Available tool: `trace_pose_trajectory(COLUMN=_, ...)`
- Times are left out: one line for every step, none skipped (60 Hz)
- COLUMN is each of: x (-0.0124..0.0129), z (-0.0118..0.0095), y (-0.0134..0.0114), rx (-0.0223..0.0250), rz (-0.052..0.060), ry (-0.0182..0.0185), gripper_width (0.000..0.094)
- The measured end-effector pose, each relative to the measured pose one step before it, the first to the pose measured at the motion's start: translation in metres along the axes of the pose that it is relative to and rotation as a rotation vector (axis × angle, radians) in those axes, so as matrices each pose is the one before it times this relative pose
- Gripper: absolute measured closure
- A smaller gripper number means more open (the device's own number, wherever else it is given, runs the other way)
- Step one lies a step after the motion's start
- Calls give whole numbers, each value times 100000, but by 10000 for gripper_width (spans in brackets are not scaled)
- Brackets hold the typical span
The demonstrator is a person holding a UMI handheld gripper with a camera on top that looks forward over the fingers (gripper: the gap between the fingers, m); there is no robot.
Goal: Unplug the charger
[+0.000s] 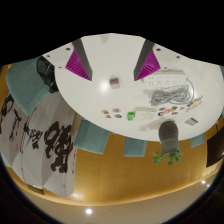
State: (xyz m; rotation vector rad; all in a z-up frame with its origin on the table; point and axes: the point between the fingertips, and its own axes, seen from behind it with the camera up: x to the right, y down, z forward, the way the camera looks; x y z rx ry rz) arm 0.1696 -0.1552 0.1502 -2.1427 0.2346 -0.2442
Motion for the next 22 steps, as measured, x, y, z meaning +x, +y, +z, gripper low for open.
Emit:
trace_pose_trajectory(x=20, z=-264, y=-9, rx=296, rz=108, ry=126, gripper_width=66)
trace_pose_trajectory(x=33, z=-270, y=15, rx=215, rz=38, ry=101, gripper_width=69)
trace_pose_trajectory(x=78, z=-251, y=19, rx=13, rz=63, ry=120, gripper_width=66)
trace_pose_trajectory(x=84, z=-210, y=82, rx=-83, rz=126, ry=173, gripper_width=67)
trace_pose_trajectory(x=96, z=-181, y=59, rx=-112, rz=114, ry=172, gripper_width=68)
trace_pose_trajectory(x=42, z=-166, y=58, rx=-72, rz=-14, ry=110, gripper_width=66)
trace_pose_trajectory(x=53, z=-169, y=36, rx=41, rz=-232, ry=54, gripper_width=67)
trace_pose_trajectory(x=38, z=-143, y=-4, rx=252, rz=-416, ry=125, gripper_width=67)
trace_pose_trajectory(x=46, z=-153, y=-2, rx=256, rz=-425, ry=216, gripper_width=65)
trace_pose_trajectory(x=36, z=-70, y=29, rx=80, rz=-316, ry=202, gripper_width=67)
trace_pose_trajectory(x=9, z=-111, y=55, rx=-162, rz=-20, ry=-19, gripper_width=68)
trace_pose_trajectory(x=-53, z=-79, y=48, rx=-213, rz=85, ry=-108, gripper_width=67)
trace_pose_trajectory(x=-39, z=-79, y=21, rx=-76, rz=-36, ry=-72, gripper_width=66)
trace_pose_trajectory(x=-24, z=-83, y=-2, rx=80, rz=-189, ry=-70, gripper_width=67)
trace_pose_trajectory(x=-43, z=-54, y=-15, rx=134, rz=-192, ry=-83, gripper_width=65)
trace_pose_trajectory(x=-42, z=-66, y=-39, rx=162, rz=-320, ry=-30, gripper_width=68)
trace_pose_trajectory(x=-22, z=-49, y=-25, rx=91, rz=-421, ry=-84, gripper_width=69)
trace_pose_trajectory(x=-44, z=-59, y=-5, rx=105, rz=-481, ry=-205, gripper_width=67)
trace_pose_trajectory(x=121, z=-235, y=-27, rx=177, rz=-578, ry=-389, gripper_width=67)
trace_pose_trajectory(x=-73, z=-35, y=-76, rx=359, rz=-677, ry=-92, gripper_width=70)
trace_pose_trajectory(x=-26, z=-17, y=-68, rx=441, rz=-691, ry=-13, gripper_width=67)
trace_pose_trajectory(x=3, z=-55, y=-77, rx=399, rz=-652, ry=65, gripper_width=67)
